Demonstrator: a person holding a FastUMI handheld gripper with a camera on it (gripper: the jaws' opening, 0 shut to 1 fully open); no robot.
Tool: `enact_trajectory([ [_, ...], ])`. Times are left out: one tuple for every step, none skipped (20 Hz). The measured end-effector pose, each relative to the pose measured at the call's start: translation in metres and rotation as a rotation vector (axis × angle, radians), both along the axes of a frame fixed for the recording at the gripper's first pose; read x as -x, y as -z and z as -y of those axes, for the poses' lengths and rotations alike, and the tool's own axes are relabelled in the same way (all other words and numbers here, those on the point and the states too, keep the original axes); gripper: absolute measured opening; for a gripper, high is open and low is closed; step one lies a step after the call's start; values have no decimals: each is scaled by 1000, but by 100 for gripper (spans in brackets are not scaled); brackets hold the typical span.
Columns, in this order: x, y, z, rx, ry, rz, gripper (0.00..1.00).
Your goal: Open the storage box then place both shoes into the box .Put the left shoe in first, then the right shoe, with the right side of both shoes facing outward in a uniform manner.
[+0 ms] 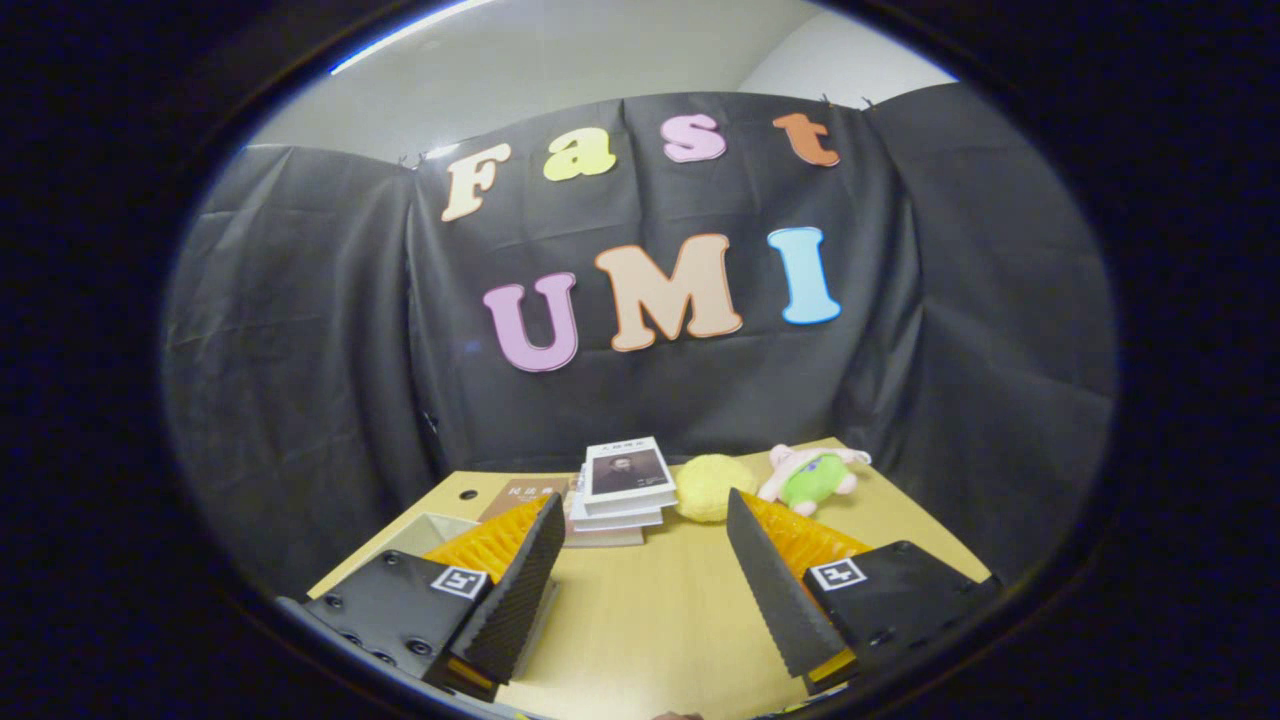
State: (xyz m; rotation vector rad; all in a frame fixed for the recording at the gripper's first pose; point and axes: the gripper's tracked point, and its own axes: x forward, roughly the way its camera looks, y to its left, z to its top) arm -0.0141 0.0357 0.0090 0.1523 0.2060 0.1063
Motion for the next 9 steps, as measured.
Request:
enact_trajectory([
  [2,-3,13,11,7,14,100],
  [3,-7,25,23,13,30,100],
  [5,-12,36,34,19,46,100],
  [5,-14,44,40,27,56,100],
  [7,-14,52,41,36,59,100],
  [9,-16,58,37,41,62,100],
  [10,-18,64,34,44,73,100],
  [11,-20,70,36,53,85,100],
  [12,-21,76,36,60,97,100],
])
